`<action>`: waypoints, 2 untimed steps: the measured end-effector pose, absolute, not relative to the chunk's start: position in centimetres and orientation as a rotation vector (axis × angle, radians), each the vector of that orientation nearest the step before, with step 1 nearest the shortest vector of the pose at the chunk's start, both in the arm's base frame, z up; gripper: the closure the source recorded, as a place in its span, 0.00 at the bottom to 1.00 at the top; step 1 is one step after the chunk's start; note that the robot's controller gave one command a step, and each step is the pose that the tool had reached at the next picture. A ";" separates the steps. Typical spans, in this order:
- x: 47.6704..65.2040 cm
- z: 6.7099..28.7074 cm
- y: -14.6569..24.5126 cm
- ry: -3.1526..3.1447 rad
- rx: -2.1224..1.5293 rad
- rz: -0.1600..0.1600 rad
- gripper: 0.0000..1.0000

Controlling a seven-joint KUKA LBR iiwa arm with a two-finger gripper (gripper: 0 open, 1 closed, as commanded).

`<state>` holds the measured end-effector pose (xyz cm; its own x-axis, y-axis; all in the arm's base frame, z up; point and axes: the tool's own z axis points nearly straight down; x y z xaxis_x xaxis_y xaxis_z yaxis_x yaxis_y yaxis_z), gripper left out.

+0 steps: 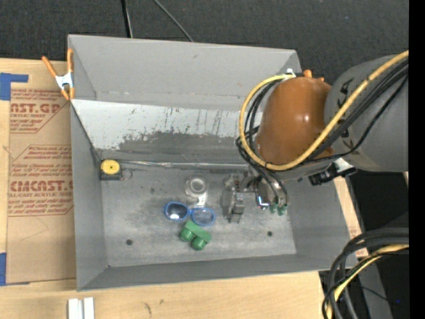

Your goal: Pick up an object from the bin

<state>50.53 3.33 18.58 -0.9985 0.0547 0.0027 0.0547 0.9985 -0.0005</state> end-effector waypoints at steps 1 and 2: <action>48.7 13.7 4.3 -3.114 -0.379 -0.001 1.00; 48.8 13.8 4.3 -3.117 -0.379 -0.001 0.00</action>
Offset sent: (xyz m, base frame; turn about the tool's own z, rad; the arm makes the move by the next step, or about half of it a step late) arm -0.0171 0.0091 -0.0469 0.1886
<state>48.79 4.33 13.82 -0.9708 0.2397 0.0013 0.2397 0.9708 0.0006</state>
